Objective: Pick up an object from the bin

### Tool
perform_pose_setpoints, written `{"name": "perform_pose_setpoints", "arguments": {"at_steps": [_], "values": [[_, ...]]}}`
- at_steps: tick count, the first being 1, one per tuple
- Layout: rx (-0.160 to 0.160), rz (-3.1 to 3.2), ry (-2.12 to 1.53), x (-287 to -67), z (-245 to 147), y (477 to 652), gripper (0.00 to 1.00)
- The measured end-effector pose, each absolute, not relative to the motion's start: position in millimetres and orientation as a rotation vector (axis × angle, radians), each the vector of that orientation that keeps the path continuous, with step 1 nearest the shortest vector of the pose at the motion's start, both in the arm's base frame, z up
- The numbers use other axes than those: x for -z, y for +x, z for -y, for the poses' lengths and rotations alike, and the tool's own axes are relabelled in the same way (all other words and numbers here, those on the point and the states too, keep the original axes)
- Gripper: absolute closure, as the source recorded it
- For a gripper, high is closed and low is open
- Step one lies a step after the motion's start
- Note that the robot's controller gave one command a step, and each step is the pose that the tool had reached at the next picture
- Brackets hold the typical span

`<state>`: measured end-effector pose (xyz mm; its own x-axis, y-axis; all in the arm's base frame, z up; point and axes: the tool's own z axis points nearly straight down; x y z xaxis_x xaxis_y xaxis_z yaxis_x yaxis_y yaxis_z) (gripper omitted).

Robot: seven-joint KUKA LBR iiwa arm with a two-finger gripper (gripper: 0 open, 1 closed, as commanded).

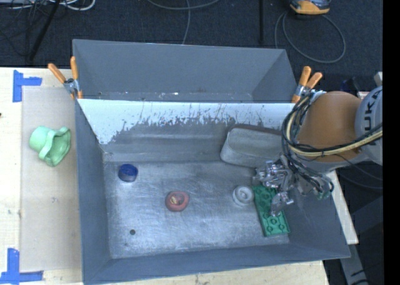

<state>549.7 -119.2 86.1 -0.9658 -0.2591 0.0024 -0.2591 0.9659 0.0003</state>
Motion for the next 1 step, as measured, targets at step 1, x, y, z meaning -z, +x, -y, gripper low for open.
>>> {"name": "perform_pose_setpoints", "arguments": {"at_steps": [1], "values": [[-0.009,2.975,1.028,-85.9,87.3,555.0,1.0]]}}
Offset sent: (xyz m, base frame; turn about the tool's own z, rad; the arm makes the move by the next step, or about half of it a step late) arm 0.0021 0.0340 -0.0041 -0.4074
